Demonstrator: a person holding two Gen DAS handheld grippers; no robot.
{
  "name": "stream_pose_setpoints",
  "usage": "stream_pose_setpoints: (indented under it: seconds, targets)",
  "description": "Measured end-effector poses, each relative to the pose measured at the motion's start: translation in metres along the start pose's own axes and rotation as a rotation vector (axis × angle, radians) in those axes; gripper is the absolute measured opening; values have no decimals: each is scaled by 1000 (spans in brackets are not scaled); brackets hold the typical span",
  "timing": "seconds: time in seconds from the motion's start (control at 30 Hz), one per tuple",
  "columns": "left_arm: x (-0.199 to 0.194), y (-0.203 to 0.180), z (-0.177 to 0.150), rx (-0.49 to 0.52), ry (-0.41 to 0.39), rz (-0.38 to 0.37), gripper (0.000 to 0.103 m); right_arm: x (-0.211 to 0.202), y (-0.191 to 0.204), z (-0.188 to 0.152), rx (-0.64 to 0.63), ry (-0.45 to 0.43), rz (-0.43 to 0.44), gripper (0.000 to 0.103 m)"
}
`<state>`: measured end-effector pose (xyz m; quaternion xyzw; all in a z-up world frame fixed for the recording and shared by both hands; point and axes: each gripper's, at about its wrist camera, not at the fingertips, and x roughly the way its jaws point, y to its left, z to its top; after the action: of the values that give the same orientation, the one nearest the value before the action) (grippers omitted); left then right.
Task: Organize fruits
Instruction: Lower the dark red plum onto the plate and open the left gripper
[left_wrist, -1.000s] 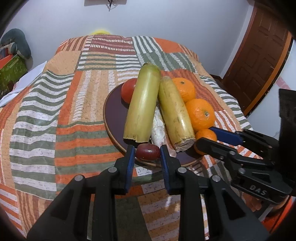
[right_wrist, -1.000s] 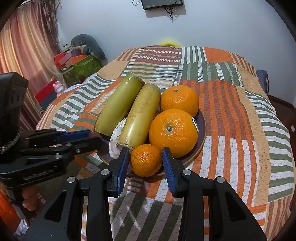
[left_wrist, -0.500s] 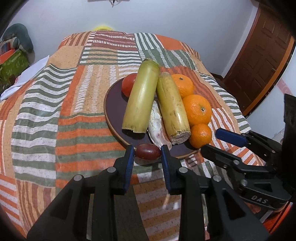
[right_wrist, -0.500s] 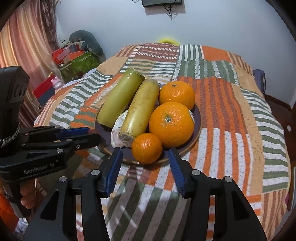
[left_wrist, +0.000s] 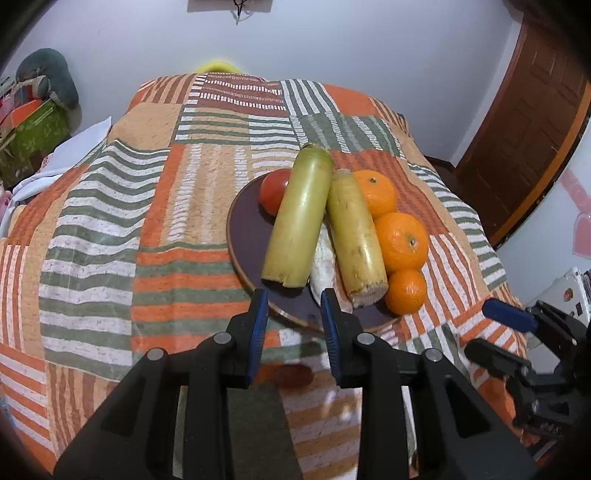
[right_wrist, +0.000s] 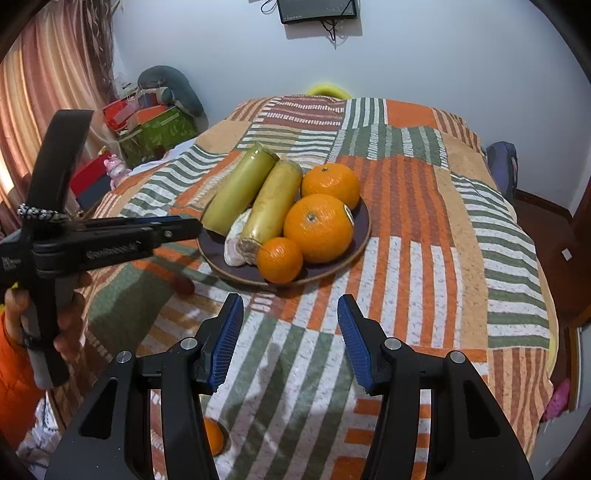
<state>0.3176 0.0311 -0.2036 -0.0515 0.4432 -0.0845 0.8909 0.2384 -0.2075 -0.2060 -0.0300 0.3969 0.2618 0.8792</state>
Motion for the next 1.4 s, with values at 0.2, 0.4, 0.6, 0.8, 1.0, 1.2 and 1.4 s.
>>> stream_pose_setpoints:
  seconds: [0.2, 0.4, 0.6, 0.8, 1.0, 1.2, 1.4]
  targets:
    - [1, -1, -23, 46, 62, 2, 41, 1, 0, -10, -5, 21, 3, 50]
    - [22, -5, -40, 86, 117, 36, 41, 5, 2, -13, -3, 37, 7, 50]
    - [22, -6, -43, 108, 94, 28, 28, 8, -4, -14, 8, 42, 2, 50]
    - [9, -7, -26, 87, 42, 5, 28, 10, -9, -12, 26, 28, 6, 50]
    - [13, -15, -2, 75, -21, 17, 28, 14, -12, -13, 41, 30, 15, 50]
    - [30, -9, 2, 18, -17, 14, 33, 13, -13, -14, 41, 31, 25, 50]
    - [22, -17, 1, 68, -41, 44, 53, 11, -15, -13, 37, 27, 14, 50]
